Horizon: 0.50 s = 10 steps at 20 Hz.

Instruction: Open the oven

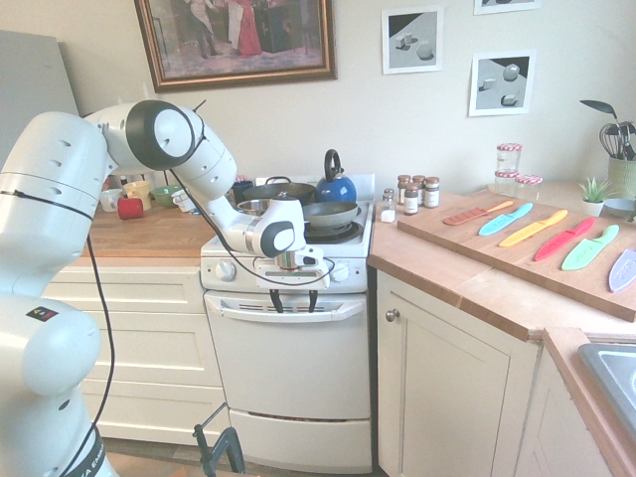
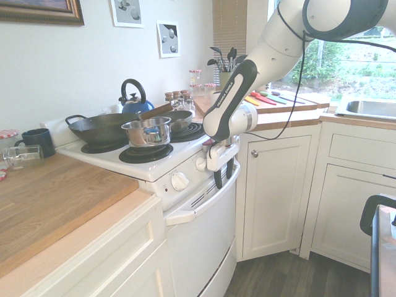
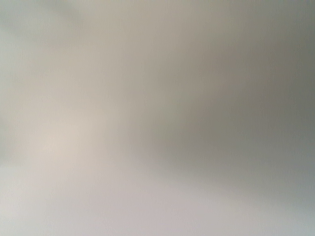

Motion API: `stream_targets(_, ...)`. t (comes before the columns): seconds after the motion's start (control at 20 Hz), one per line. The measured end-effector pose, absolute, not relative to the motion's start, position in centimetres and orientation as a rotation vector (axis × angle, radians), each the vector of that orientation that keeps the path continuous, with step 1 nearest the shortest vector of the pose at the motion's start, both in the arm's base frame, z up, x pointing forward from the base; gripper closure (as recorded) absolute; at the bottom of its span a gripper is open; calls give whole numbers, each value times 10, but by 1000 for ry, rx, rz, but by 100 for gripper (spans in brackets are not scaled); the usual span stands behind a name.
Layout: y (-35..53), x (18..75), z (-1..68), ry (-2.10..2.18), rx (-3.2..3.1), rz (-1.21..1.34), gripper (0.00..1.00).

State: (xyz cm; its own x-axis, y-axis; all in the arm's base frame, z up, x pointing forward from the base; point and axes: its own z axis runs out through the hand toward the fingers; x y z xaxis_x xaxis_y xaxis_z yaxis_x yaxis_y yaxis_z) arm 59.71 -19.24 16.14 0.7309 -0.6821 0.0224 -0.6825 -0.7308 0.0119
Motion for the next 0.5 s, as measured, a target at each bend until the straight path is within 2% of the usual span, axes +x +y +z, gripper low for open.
stream_targets(0.25,-206,582,157,-1103,2920,90,0)
stream_targets(0.35,-218,558,147,-1125,2906,73,0)
stream_targets(0.5,-241,493,117,-1124,2903,-63,0)
